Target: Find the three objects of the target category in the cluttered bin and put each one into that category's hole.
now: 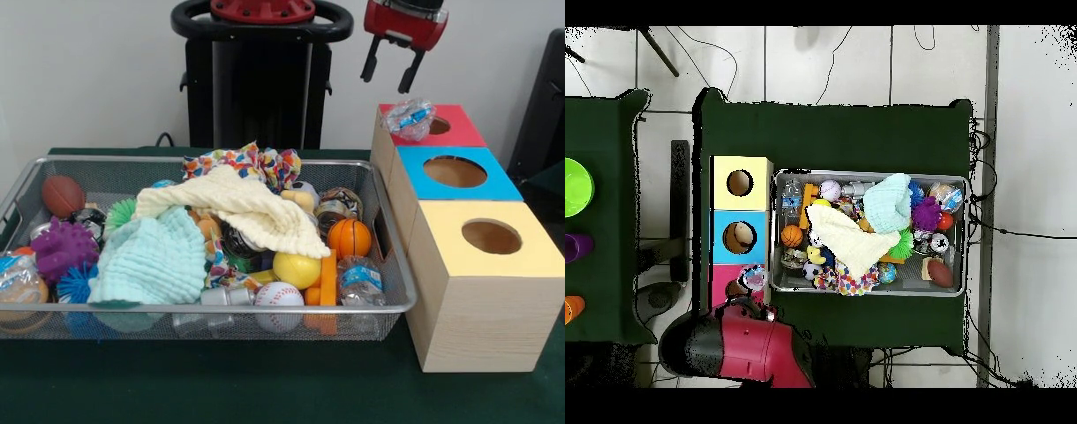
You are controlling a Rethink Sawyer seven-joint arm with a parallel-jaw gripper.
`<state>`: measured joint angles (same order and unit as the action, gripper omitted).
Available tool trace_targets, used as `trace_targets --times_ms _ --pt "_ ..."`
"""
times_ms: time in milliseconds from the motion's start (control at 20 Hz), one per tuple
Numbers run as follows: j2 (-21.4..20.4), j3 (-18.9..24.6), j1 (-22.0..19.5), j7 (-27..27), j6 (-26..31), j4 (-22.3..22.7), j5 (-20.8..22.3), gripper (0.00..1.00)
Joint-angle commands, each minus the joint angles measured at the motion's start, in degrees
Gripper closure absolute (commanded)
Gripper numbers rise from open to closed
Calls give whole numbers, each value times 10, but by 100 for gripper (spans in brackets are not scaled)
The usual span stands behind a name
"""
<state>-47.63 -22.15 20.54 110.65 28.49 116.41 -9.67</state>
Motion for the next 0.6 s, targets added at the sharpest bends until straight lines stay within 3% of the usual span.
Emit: trace_targets --times_ms 50,600 --pt "17 59 -13 114 -34 44 -26 0" --pt "8 39 12 128 -6 34 -29 0"
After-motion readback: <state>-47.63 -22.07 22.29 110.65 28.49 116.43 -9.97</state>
